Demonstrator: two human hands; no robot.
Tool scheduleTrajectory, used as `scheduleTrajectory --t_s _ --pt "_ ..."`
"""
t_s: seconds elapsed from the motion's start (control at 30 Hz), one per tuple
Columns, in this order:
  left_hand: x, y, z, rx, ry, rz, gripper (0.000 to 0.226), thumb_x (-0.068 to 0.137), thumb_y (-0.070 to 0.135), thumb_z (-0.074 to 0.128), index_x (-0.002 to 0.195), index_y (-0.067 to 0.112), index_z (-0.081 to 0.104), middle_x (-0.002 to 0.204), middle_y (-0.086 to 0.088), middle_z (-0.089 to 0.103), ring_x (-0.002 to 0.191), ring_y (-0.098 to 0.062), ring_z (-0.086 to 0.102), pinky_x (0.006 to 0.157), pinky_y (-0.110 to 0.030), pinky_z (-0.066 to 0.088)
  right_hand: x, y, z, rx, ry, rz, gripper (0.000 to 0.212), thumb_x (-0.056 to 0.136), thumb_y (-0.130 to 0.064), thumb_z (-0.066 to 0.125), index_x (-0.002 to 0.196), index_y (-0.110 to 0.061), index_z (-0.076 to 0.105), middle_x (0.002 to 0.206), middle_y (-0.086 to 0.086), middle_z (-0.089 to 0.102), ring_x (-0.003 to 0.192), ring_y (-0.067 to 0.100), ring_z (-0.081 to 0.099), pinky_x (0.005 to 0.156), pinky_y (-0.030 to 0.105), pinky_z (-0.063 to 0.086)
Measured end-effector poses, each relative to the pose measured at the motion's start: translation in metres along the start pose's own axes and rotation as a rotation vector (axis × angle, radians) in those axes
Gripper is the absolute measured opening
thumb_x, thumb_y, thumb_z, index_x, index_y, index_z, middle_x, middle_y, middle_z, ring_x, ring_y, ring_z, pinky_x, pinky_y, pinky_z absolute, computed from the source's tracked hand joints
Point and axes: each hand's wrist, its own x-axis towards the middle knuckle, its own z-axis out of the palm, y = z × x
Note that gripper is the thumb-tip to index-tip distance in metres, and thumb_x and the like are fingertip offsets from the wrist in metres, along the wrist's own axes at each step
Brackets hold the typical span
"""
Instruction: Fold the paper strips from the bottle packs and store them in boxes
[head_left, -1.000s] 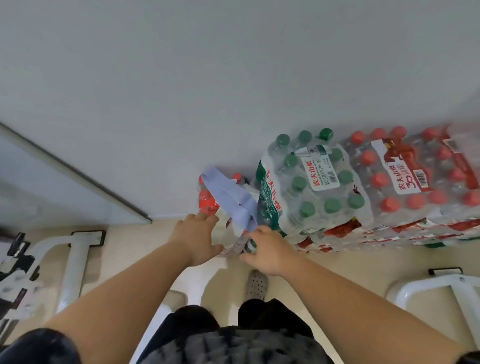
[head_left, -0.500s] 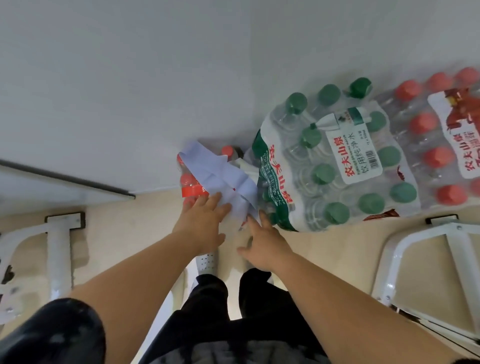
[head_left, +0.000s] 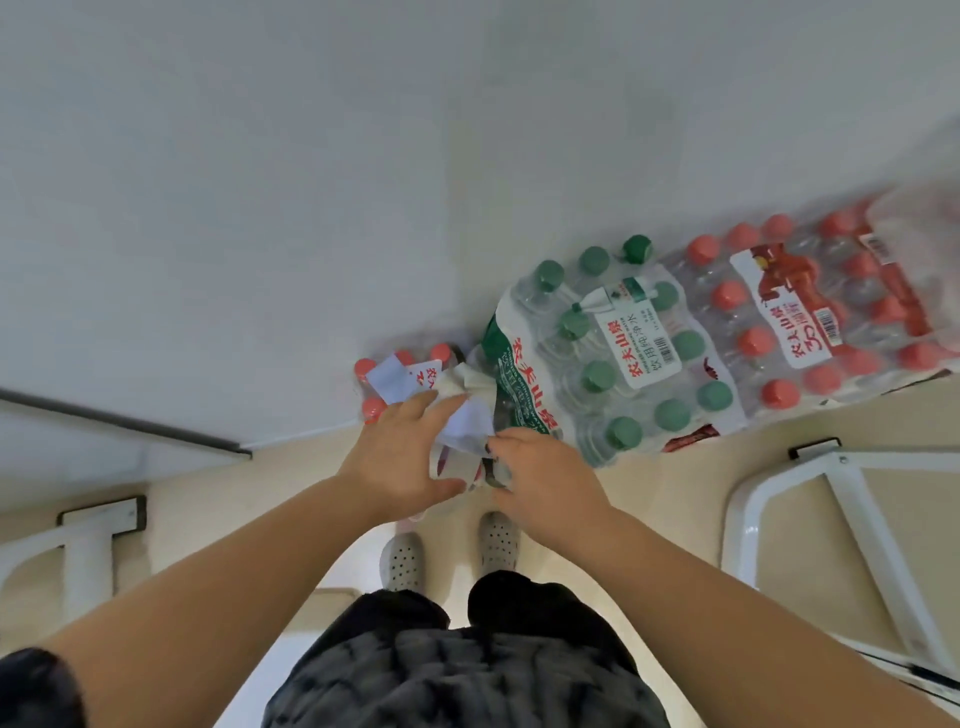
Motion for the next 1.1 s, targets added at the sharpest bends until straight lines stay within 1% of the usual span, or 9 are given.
scheduleTrajectory --t_s 0.17,0.33,0.43,0.53,0.63,0.7,0.77,0.87,1.1 --pt "-0.025 0.011 -0.049 -0.12 0.122 0.156 0.083 0.069 0.058 0.067 0.143 0.031 0.044 0.144 0.002 0.05 0.136 -0.022 0.045 0.107 -0.042 0.042 -0.023 -0.046 -0.059 0.129 0.131 -0.015 0.028 0.089 -0.021 0.066 0.117 -0.016 0.069 0.116 0.004 0.068 0.109 0.027 0.063 0.09 0.041 0.051" --pt "-0.044 0.043 -0.1 -0.253 0.296 0.173 0.066 0.08 0.047 0.076 0.139 0.033 0.049 0.132 0.023 0.049 0.118 -0.001 0.049 0.101 -0.022 0.039 -0.049 -0.073 -0.117 0.147 0.313 -0.055 0.032 0.094 -0.024 0.064 0.126 -0.023 0.069 0.124 -0.002 0.07 0.115 0.018 0.063 0.099 0.037 0.048" --pt "-0.053 0.073 -0.128 -0.369 0.314 0.223 0.044 0.088 0.048 0.067 0.129 0.036 0.057 0.118 0.02 0.064 0.105 0.0 0.06 0.093 -0.023 0.048 -0.067 -0.077 -0.143 0.162 0.475 -0.105 0.022 0.093 -0.025 0.067 0.114 -0.027 0.076 0.112 -0.008 0.075 0.102 0.013 0.067 0.092 0.033 0.052" --pt "-0.064 0.104 -0.148 -0.562 0.299 0.193 0.044 0.083 0.045 0.074 0.124 0.041 0.059 0.102 0.014 0.067 0.096 -0.001 0.063 0.085 -0.02 0.052 -0.087 -0.066 -0.159 0.18 0.664 -0.156 0.013 0.087 -0.02 0.07 0.096 -0.023 0.079 0.091 -0.01 0.077 0.084 0.009 0.068 0.077 0.032 0.057" --pt "-0.069 0.132 -0.157 -0.786 0.191 0.136 0.054 0.071 0.038 0.084 0.121 0.036 0.063 0.1 -0.008 0.068 0.093 -0.023 0.067 0.087 -0.037 0.057 -0.106 -0.044 -0.171 0.288 0.74 -0.124 0.011 0.085 -0.014 0.073 0.088 -0.025 0.074 0.082 -0.015 0.072 0.079 0.005 0.064 0.072 0.025 0.054" --pt "-0.071 0.149 -0.158 -0.993 0.106 0.135 0.047 0.072 0.035 0.081 0.116 0.028 0.068 0.102 -0.016 0.071 0.092 -0.026 0.07 0.086 -0.041 0.055 -0.119 -0.028 -0.177 0.407 0.758 -0.098 0.02 0.085 -0.012 0.075 0.09 -0.03 0.068 0.082 -0.017 0.069 0.082 0.003 0.064 0.069 0.012 0.047" --pt "-0.073 0.169 -0.153 -1.075 0.102 0.129 0.026 0.085 0.02 0.073 0.111 0.021 0.072 0.091 -0.016 0.07 0.08 -0.017 0.066 0.076 -0.033 0.052 -0.131 -0.012 -0.179 0.505 0.749 -0.102 0.027 0.085 -0.009 0.075 0.097 -0.031 0.065 0.083 -0.015 0.071 0.08 0.0 0.063 0.066 0.008 0.043" --pt "-0.075 0.202 -0.137 -1.012 0.162 0.101 0.024 0.089 -0.001 0.066 0.105 0.015 0.075 0.077 -0.014 0.068 0.072 -0.018 0.062 0.072 -0.028 0.05 -0.147 0.016 -0.179 0.631 0.686 -0.114 0.032 0.084 -0.002 0.073 0.098 -0.029 0.064 0.085 -0.01 0.072 0.074 0.003 0.064 0.066 0.014 0.048" --pt "-0.075 0.267 -0.101 -0.748 0.4 0.114 0.018 0.084 0.008 0.074 0.07 0.019 0.07 0.075 0.0 0.065 0.066 -0.012 0.056 0.063 -0.025 0.045 -0.173 0.089 -0.188 0.974 0.391 -0.162 0.019 0.09 -0.002 0.069 0.096 -0.019 0.075 0.087 0.002 0.074 0.079 0.008 0.068 0.072 0.022 0.054"
